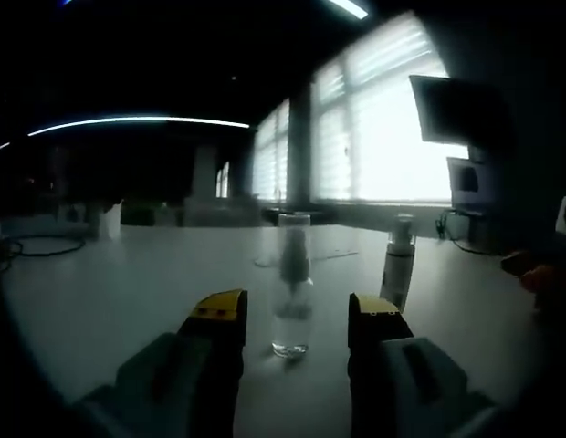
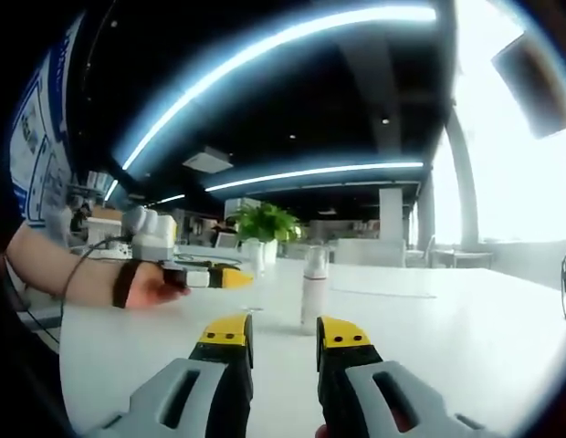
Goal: Clamp pump bottle remove cover press pump head put on cover
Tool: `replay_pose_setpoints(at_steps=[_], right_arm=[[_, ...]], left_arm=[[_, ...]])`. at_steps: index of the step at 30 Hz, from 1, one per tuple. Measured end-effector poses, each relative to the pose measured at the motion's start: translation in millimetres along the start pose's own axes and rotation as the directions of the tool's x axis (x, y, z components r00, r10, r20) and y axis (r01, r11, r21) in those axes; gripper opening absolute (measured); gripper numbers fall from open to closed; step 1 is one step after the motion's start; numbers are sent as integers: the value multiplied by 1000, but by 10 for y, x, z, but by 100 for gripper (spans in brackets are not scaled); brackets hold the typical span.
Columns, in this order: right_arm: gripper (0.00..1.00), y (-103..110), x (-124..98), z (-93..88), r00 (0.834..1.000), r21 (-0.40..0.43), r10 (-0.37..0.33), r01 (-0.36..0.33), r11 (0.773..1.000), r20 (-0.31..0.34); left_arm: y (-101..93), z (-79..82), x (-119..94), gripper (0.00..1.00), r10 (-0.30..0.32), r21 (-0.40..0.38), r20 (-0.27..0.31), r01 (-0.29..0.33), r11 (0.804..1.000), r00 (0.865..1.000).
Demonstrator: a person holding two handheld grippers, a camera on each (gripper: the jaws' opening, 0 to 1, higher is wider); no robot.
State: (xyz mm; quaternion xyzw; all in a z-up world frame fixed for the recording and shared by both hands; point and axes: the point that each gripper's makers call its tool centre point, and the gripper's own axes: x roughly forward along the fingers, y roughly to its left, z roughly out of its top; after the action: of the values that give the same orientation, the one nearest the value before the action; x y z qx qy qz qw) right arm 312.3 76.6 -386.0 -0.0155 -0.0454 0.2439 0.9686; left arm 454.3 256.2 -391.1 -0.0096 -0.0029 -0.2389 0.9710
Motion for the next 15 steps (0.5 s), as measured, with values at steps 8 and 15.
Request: replay_pose_setpoints(at_steps=[8,15], right_arm=[[22,3,0,-3,1000,4,2,-2,1000,1],[22,6,4,6,1000,6,5,-5,1000,5]], left_arm=[[-15,-7,121,35,17,5,1,-17,1000,1000],[-60,-75,204,33,-2,26,-10,2,1000,1000]])
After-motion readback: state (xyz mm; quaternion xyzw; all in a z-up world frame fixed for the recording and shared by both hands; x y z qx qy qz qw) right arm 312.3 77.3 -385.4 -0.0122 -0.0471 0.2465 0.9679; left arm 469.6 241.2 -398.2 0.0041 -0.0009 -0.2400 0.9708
